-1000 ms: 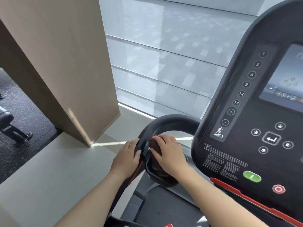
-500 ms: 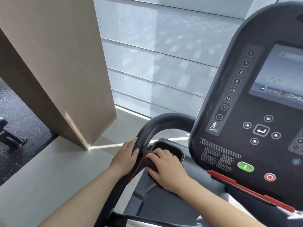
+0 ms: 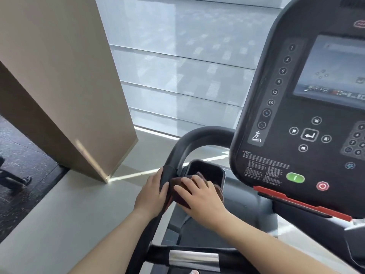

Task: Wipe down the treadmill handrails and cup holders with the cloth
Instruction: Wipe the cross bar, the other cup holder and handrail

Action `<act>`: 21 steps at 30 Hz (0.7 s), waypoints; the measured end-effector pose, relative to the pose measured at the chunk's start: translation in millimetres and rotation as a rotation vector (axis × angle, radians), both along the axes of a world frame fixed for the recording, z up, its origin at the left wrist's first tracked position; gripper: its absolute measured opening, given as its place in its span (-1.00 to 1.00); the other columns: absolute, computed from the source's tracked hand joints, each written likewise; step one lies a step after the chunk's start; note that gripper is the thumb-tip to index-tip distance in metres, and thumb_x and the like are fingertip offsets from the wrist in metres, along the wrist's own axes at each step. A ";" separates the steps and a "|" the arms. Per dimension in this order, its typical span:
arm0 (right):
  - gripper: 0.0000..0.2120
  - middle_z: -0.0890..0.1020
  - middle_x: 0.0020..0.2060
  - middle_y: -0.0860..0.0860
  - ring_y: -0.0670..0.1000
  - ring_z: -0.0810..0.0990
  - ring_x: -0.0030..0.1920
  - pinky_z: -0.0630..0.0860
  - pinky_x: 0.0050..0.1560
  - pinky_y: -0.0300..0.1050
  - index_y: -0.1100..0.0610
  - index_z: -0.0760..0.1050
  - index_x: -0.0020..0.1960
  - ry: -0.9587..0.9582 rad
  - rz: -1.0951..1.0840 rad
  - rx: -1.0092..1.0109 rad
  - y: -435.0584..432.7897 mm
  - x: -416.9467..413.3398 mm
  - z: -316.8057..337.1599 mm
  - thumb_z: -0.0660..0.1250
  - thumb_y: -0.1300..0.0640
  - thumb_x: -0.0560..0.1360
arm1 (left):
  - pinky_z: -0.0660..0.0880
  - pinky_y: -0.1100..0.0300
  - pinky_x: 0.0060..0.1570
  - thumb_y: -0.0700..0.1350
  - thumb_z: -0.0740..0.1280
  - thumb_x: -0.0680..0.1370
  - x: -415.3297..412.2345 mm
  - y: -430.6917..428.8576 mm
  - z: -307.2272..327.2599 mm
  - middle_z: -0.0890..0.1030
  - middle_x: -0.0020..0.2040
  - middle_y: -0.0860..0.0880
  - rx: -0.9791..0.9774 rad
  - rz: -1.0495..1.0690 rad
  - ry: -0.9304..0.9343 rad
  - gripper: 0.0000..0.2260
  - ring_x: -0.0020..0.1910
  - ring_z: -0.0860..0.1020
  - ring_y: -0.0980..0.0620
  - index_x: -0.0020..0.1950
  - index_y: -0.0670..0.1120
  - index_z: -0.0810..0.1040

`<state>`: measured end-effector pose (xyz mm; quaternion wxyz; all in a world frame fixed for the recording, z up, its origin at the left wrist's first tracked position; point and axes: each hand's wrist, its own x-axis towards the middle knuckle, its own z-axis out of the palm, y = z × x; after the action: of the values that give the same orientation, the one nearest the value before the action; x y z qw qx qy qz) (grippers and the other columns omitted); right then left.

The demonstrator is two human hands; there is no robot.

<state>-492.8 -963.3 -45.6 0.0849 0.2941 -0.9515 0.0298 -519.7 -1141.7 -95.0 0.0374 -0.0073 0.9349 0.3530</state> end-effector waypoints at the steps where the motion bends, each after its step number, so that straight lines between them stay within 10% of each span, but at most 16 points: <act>1: -0.54 0.58 0.12 0.00 0.13 0.57 0.06 0.57 -0.24 0.05 -0.03 0.47 0.18 0.004 0.018 0.021 4.8 1.9 -2.6 0.43 -0.13 0.33 | 0.35 0.04 0.23 0.04 0.11 0.58 -0.3 -0.3 0.2 0.31 0.45 -0.05 0.001 -0.001 0.006 -0.54 0.36 0.34 -0.04 0.48 0.06 0.12; 12: -0.54 0.58 0.14 0.04 0.18 0.52 0.09 0.55 -0.16 0.06 0.00 0.45 0.21 0.067 -0.031 -0.103 71.8 -2.3 10.7 0.45 -0.05 0.36 | 0.30 0.05 0.31 0.02 0.11 0.59 -2.1 1.1 2.5 0.27 0.47 -0.01 0.040 0.001 -0.013 -0.54 0.40 0.29 -0.01 0.47 0.04 0.12; 21: -0.61 0.51 0.21 -0.01 0.14 0.45 0.16 0.50 0.03 0.10 0.03 0.43 0.28 -0.233 -0.031 -0.290 57.2 -0.9 1.3 0.23 -0.09 0.50 | 0.30 0.12 0.24 0.01 0.12 0.58 -3.3 2.5 -0.1 0.31 0.44 -0.01 0.028 0.030 0.010 -0.56 0.36 0.32 0.01 0.45 0.06 0.16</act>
<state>-493.6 -906.1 -44.2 0.0162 0.2587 -0.9451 0.1990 -523.0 -1139.2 -95.1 0.0274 -0.0188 0.9299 0.3664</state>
